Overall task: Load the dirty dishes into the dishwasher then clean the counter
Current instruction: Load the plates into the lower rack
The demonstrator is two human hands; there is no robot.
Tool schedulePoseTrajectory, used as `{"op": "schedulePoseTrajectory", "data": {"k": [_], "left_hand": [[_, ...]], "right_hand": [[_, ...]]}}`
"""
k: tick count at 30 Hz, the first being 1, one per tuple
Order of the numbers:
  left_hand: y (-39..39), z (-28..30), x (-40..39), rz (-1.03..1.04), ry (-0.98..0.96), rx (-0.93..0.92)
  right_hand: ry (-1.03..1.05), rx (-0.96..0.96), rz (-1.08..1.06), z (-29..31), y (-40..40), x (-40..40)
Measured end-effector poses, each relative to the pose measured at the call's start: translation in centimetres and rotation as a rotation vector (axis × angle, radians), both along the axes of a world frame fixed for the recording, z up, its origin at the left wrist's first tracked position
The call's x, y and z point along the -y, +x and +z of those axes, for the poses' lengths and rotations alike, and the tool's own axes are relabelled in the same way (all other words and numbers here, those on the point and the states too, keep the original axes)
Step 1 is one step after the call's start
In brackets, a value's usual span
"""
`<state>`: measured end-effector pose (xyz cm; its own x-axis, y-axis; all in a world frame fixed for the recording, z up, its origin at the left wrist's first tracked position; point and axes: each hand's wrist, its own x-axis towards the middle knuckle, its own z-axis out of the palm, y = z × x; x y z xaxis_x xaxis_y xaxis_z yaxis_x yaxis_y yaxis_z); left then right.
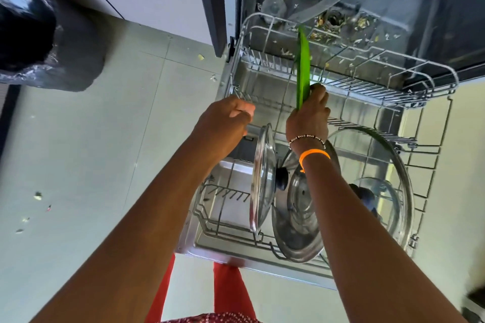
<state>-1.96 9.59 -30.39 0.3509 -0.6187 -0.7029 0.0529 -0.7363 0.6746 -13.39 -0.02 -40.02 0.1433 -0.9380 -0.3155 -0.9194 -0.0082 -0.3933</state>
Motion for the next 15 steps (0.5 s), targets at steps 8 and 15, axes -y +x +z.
{"op": "schedulePoseTrajectory", "data": {"k": [8,15], "left_hand": [[0.9,-0.9,0.0,-0.004,0.007,-0.030],[1.0,-1.1,0.1,0.001,-0.008,-0.036]], "right_hand": [[0.267,0.025,-0.027,-2.3,1.0,0.6],[0.347,0.172,0.113,-2.7,0.5,0.7]]}}
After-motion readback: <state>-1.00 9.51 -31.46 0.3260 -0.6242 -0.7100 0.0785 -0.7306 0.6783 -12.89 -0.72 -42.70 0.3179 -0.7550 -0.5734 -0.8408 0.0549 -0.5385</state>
